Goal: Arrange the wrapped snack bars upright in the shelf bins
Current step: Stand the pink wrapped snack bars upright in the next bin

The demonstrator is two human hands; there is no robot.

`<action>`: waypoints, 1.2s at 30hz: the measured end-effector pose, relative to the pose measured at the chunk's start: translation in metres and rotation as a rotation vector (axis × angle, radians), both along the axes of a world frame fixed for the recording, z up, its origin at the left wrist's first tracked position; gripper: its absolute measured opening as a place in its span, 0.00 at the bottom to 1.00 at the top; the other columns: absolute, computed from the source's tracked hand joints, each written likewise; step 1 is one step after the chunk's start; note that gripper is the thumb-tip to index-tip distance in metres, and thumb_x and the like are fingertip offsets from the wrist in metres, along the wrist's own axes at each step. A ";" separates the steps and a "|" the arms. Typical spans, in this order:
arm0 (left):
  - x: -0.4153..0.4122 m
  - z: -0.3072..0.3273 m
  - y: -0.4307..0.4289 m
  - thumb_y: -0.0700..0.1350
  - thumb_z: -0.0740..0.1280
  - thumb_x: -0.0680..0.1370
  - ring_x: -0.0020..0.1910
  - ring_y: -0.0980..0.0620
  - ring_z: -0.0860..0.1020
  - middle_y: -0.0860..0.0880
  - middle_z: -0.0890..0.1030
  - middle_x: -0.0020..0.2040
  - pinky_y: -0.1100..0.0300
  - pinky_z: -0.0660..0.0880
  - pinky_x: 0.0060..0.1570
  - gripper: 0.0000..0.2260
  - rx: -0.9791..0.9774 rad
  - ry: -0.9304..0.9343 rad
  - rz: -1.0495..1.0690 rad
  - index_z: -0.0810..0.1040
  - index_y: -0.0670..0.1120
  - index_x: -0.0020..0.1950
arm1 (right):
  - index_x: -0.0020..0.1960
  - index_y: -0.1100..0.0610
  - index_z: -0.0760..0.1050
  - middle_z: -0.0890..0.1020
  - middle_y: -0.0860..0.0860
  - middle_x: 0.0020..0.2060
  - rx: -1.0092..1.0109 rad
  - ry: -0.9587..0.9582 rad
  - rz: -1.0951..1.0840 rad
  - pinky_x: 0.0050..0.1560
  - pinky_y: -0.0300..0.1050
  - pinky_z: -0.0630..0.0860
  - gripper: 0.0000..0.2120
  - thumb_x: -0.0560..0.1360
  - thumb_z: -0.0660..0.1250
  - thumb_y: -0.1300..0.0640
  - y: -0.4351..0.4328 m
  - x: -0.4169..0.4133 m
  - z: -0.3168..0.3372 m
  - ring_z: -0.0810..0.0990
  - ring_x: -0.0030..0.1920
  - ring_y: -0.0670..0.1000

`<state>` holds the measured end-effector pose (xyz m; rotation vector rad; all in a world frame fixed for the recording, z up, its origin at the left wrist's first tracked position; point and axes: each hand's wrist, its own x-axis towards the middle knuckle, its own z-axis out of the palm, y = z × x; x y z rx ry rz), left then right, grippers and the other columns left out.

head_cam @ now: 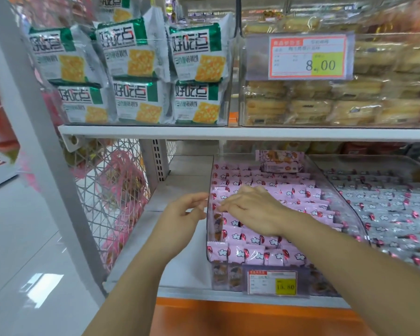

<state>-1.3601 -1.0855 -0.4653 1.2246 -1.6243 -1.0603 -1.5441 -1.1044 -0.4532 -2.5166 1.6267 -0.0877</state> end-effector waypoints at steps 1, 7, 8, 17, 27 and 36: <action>-0.002 -0.001 0.001 0.42 0.60 0.81 0.47 0.62 0.80 0.56 0.79 0.53 0.70 0.72 0.45 0.11 0.004 0.023 0.007 0.76 0.54 0.58 | 0.66 0.43 0.72 0.72 0.40 0.67 0.029 -0.016 0.000 0.64 0.46 0.57 0.21 0.82 0.44 0.50 0.000 0.001 0.000 0.65 0.62 0.46; -0.004 -0.002 0.000 0.41 0.60 0.81 0.52 0.64 0.76 0.65 0.77 0.51 0.72 0.70 0.47 0.13 -0.058 0.012 0.043 0.75 0.61 0.50 | 0.62 0.55 0.77 0.79 0.50 0.60 -0.196 -0.422 -0.234 0.60 0.46 0.70 0.17 0.81 0.54 0.50 0.007 -0.028 0.010 0.75 0.59 0.50; -0.005 -0.001 -0.002 0.40 0.61 0.80 0.52 0.65 0.75 0.66 0.77 0.50 0.74 0.69 0.46 0.14 -0.079 0.017 0.055 0.75 0.61 0.49 | 0.63 0.54 0.75 0.80 0.51 0.57 -0.268 -0.403 -0.299 0.56 0.45 0.71 0.16 0.80 0.56 0.50 0.004 -0.038 0.010 0.76 0.57 0.52; -0.033 0.004 -0.033 0.38 0.61 0.80 0.48 0.65 0.75 0.55 0.79 0.51 0.83 0.67 0.39 0.11 -0.188 0.064 0.098 0.77 0.49 0.59 | 0.77 0.53 0.46 0.50 0.55 0.77 -0.221 -0.103 -0.669 0.74 0.53 0.52 0.38 0.76 0.65 0.52 -0.063 -0.095 0.008 0.48 0.76 0.59; -0.029 -0.002 -0.036 0.39 0.62 0.79 0.48 0.70 0.74 0.59 0.79 0.50 0.82 0.66 0.39 0.11 -0.191 0.055 0.081 0.78 0.51 0.58 | 0.60 0.53 0.73 0.68 0.53 0.62 -0.367 -0.269 -0.582 0.55 0.46 0.71 0.20 0.71 0.72 0.50 -0.057 -0.092 0.018 0.70 0.60 0.54; -0.011 0.008 -0.014 0.41 0.63 0.79 0.45 0.72 0.75 0.61 0.79 0.50 0.79 0.68 0.41 0.11 -0.154 0.013 0.017 0.76 0.59 0.50 | 0.57 0.47 0.75 0.77 0.38 0.51 -0.301 -0.785 -0.275 0.48 0.22 0.65 0.18 0.68 0.75 0.52 0.025 -0.043 0.030 0.74 0.52 0.38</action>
